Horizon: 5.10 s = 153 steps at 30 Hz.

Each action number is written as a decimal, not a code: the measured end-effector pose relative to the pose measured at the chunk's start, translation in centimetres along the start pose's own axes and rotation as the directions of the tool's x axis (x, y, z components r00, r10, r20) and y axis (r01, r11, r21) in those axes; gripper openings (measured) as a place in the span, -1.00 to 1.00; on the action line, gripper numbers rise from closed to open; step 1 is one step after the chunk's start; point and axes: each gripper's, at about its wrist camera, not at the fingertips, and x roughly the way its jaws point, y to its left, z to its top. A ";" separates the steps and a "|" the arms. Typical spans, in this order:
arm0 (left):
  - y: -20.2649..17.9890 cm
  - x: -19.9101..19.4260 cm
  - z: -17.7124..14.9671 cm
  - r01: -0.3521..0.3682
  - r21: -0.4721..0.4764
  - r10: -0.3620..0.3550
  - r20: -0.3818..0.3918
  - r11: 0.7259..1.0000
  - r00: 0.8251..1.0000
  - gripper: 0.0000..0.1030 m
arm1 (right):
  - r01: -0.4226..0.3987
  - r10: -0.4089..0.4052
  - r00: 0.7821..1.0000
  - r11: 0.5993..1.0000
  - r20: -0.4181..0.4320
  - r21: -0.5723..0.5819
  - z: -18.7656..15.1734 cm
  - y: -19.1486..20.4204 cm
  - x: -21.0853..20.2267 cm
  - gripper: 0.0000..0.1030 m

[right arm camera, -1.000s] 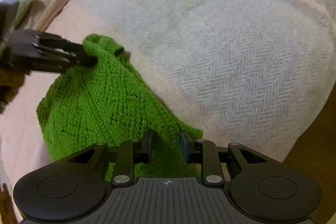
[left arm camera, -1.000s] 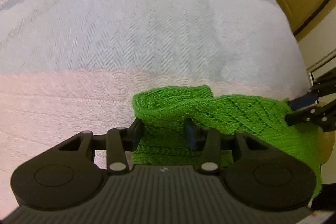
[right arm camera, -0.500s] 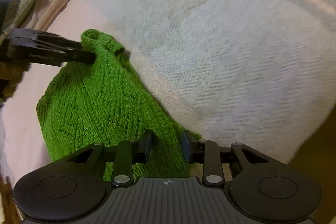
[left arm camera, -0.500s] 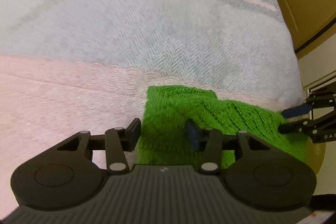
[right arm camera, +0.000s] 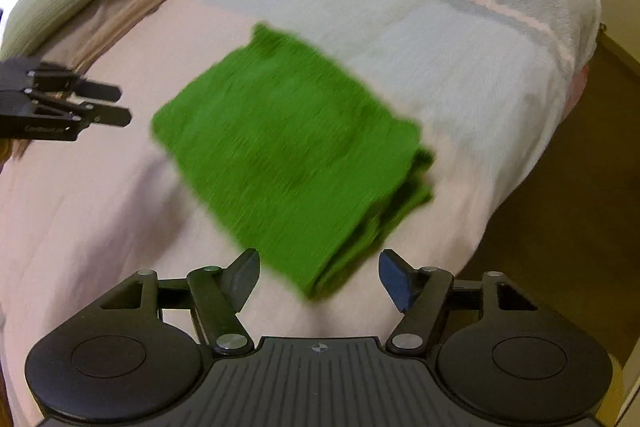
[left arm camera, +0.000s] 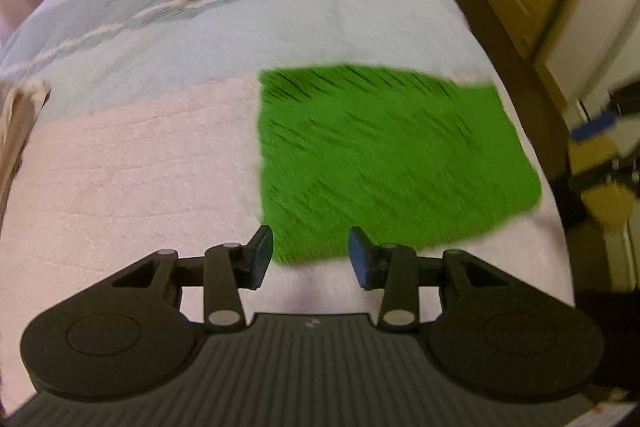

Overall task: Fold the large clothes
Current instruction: 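Grasp the folded sweater's end with the left gripper while the right gripper grasps the other end, then lift the sweater with both grippers, holding it stretched between them, then carry the held sweater with both grippers over the stack of folded clothes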

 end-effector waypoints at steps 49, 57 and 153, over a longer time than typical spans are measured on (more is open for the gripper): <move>-7.5 8.8 0.8 -0.178 0.768 0.083 0.161 0.615 0.983 -0.31 | 0.369 -0.194 0.929 0.546 0.315 -0.752 -3.5 6.7 9.4 0.41; -7.4 8.2 1.5 -0.128 0.745 0.060 0.118 0.655 0.991 -0.31 | 0.380 -0.253 0.924 0.513 0.287 -0.770 -1.0 4.8 12.1 -0.28; -7.1 3.7 40.9 -0.110 0.373 0.128 -0.024 0.921 0.992 -0.35 | 0.118 -0.022 0.993 0.259 0.116 -0.959 30.2 -20.6 -11.5 -0.50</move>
